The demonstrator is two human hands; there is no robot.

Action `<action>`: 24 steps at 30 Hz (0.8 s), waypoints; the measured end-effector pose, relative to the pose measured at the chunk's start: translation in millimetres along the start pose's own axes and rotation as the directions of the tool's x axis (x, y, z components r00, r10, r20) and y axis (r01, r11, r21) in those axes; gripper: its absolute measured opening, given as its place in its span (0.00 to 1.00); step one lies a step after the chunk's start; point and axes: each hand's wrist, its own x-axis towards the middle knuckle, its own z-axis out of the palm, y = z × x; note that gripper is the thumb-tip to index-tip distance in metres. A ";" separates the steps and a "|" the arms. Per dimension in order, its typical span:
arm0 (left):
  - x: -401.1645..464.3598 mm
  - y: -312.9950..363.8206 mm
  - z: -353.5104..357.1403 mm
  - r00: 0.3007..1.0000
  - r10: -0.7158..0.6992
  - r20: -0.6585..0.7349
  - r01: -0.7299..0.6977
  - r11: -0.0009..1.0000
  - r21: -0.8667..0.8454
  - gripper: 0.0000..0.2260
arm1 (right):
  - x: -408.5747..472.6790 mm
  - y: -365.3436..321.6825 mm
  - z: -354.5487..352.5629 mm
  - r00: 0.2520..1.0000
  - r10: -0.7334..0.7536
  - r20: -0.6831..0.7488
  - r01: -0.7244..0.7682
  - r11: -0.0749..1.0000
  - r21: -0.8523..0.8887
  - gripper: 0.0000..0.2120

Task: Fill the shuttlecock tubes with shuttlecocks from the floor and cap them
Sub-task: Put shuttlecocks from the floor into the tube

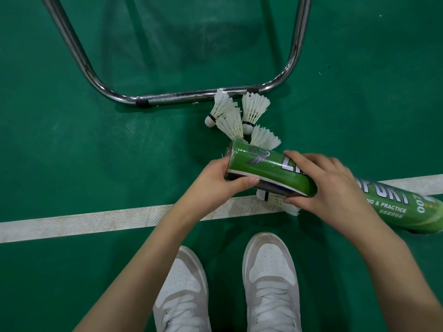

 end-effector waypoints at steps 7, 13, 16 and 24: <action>1.7 -1.7 -4.6 0.991 0.032 -0.126 -0.035 0.999 -0.024 0.13 | 1.9 4.7 -2.4 0.999 0.041 0.000 -0.041 0.999 0.000 0.42; 10.3 -4.7 -26.0 0.970 0.042 -0.239 -0.051 0.998 -0.028 0.12 | 0.3 16.4 -6.3 0.995 0.104 -0.006 -0.104 0.994 0.015 0.41; 23.2 -7.6 -38.9 0.951 0.065 -0.301 -0.055 0.998 0.041 0.13 | -0.4 19.3 -7.0 0.993 0.115 -0.009 -0.115 0.993 0.013 0.41; 65.4 -22.2 -54.1 0.952 0.071 -0.298 0.033 0.943 0.332 0.22 | -1.4 19.8 -6.5 0.993 0.116 0.004 -0.116 0.993 0.003 0.42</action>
